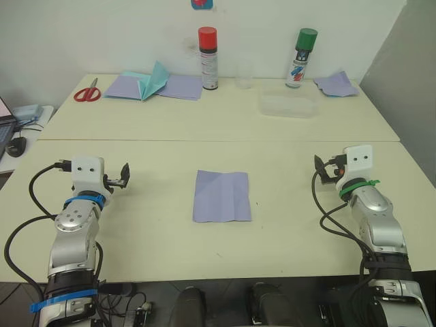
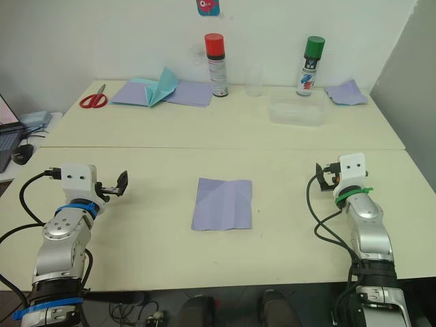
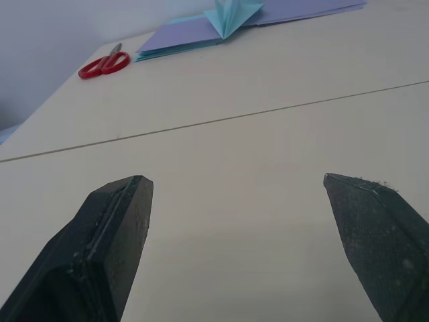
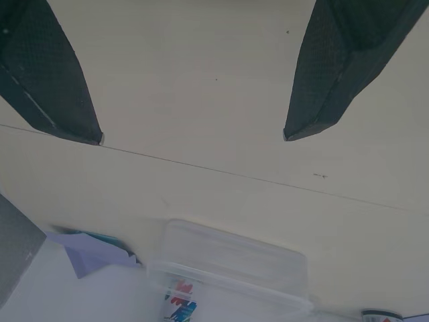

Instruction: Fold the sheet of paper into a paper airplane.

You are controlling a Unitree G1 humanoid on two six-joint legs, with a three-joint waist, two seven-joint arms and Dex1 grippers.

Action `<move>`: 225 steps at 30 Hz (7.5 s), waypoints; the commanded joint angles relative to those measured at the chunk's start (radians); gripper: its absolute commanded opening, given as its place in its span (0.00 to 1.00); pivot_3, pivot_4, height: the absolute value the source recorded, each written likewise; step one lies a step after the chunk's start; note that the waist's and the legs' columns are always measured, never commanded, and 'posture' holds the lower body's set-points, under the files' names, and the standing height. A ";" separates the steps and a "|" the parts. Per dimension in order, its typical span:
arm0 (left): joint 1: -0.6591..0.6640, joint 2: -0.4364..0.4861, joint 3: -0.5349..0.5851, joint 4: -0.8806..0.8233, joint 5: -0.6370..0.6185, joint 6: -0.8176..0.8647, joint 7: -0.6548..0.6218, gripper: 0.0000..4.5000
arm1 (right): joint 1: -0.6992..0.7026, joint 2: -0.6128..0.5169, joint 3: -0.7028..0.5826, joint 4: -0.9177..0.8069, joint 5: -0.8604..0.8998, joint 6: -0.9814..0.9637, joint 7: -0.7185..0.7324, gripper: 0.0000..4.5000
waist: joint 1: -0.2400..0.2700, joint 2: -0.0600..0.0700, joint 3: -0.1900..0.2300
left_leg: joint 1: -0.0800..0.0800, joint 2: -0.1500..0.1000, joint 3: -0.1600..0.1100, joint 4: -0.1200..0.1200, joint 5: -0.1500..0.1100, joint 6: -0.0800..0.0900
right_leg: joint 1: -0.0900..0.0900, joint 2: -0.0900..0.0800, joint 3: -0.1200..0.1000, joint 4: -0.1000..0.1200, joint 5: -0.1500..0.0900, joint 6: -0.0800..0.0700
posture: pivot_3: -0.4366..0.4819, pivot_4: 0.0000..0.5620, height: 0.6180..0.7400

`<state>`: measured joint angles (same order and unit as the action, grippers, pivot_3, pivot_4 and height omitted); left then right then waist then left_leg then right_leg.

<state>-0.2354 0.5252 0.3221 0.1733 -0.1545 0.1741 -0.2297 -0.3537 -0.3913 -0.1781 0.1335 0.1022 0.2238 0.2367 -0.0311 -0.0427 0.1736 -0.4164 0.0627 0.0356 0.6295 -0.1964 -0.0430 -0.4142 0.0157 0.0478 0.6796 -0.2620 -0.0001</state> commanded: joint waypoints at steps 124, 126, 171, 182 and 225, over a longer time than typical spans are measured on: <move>-0.079 0.027 -0.546 -0.108 0.073 0.147 -0.609 0.00 | -0.146 0.065 0.182 -0.143 0.369 0.746 0.385 0.00 | 0.000 0.004 -0.002 | 0.001 -0.001 -0.002 0.000 0.000 0.000 | 0.001 0.001 -0.002 0.000 -0.001 -0.001 | 0.48 0.27 1.00; -0.081 0.026 -0.547 -0.105 0.074 0.146 -0.609 0.00 | -0.153 0.048 0.182 -0.134 0.374 0.737 0.395 0.00 | 0.000 0.004 -0.002 | 0.000 -0.001 -0.002 0.000 0.000 0.000 | 0.002 0.001 -0.002 -0.001 -0.001 -0.001 | 0.48 0.27 1.00; -0.083 0.010 -0.543 -0.093 0.083 0.140 -0.604 0.00 | -0.245 0.230 0.018 -0.044 0.518 0.945 0.263 0.35 | 0.001 0.004 -0.002 | 0.000 0.000 -0.003 0.000 0.000 0.000 | 0.001 0.000 -0.002 -0.001 -0.001 -0.001 | 0.48 0.27 1.00; -0.092 0.007 -0.544 -0.084 0.086 0.138 -0.604 0.00 | -0.258 0.259 -0.006 -0.039 0.561 0.967 0.233 0.01 | 0.001 0.004 -0.002 | 0.000 0.000 -0.003 0.000 0.000 0.000 | 0.001 0.000 -0.002 -0.001 -0.001 -0.001 | 0.48 0.27 1.00; -0.065 0.042 -0.515 -0.097 0.082 0.177 -0.627 0.00 | -0.302 0.420 0.033 0.050 0.611 0.875 0.233 0.52 | -0.008 0.005 -0.002 | 0.000 0.001 -0.003 -0.004 0.000 0.000 | -0.001 0.001 -0.002 -0.001 -0.003 -0.004 | 0.48 0.27 1.00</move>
<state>-0.3269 0.5536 -0.1656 0.0403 -0.0932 0.3181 -0.8452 -0.6410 0.0286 -0.1262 0.2292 0.6672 1.0842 0.4505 -0.0389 -0.0375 0.1713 -0.4168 0.0638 0.0327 0.6255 -0.1966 -0.0427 -0.4153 0.0165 0.0452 0.6781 -0.2649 -0.0042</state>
